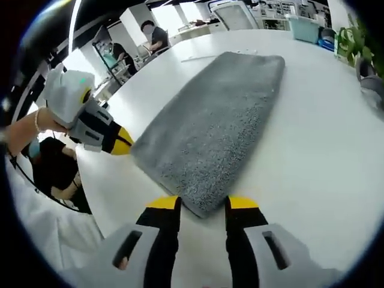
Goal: Fold the towel on the table until its edges align and the towel forms a compact rectangular stack.
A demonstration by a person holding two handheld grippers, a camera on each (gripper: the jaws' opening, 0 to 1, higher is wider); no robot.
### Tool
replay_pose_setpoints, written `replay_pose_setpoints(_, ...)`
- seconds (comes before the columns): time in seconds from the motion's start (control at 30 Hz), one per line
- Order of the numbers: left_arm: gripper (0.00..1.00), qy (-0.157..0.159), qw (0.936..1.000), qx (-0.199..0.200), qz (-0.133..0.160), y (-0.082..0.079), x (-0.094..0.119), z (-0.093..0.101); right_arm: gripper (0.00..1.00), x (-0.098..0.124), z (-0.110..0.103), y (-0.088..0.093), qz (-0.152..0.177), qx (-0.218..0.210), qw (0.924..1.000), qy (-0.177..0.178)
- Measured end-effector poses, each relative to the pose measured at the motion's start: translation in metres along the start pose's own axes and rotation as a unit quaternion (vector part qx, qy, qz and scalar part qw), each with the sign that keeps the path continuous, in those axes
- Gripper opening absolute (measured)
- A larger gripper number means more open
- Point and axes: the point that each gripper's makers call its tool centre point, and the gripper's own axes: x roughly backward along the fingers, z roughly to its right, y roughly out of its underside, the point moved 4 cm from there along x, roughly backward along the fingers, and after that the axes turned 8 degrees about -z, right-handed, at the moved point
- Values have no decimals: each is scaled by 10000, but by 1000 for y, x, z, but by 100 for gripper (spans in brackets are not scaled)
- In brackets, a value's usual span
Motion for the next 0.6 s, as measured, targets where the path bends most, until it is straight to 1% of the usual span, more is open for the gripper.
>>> replay_pose_setpoints(0.13, 6, -11, 10000, 59, 5, -2, 0, 1, 27, 0, 1, 0, 39, -57, 10000, -31)
replay_pose_setpoints(0.2, 7, -53, 9999, -123, -55, -3, 0, 2, 26, 0, 1, 0, 58, -72, 10000, -32)
replay_pose_setpoints(0.27, 7, -18, 9998, -192, -75, -4, 0, 1, 26, 0, 2, 0, 57, -69, 10000, -35)
replay_pose_setpoints(0.3, 7, 2, 9998, -163, -80, -4, 0, 0, 25, 0, 2, 0, 55, -69, 10000, -38)
replay_pose_setpoints(0.33, 7, 40, 9995, -302, -39, -4, 0, 0, 25, 0, 2, 0, 53, -79, 9999, -44)
replay_pose_setpoints(0.37, 7, 31, 9994, -338, -17, -5, -1, 0, 25, 0, 3, 0, 53, -89, 9999, -51)
replay_pose_setpoints(0.4, 6, 15, 9996, -299, -3, -5, -1, 0, 24, 0, 3, 0, 57, -100, 9999, -58)
replay_pose_setpoints(0.47, 5, -98, 9999, 8, 82, -6, -1, 0, 24, 0, 3, 0, 71, -116, 9999, -60)
replay_pose_setpoints(0.53, 1, -296, 9983, -388, 316, -7, -1, 0, 24, 0, 3, 0, 91, -108, 9999, -58)
replay_pose_setpoints(0.57, 1, -364, 9973, -482, 414, -6, -1, 1, 24, 1, 3, 0, 99, -104, 9999, -70)
replay_pose_setpoints(0.6, 1, -386, 9975, -407, 425, -5, -1, 1, 24, 1, 3, 0, 103, -102, 9999, -80)
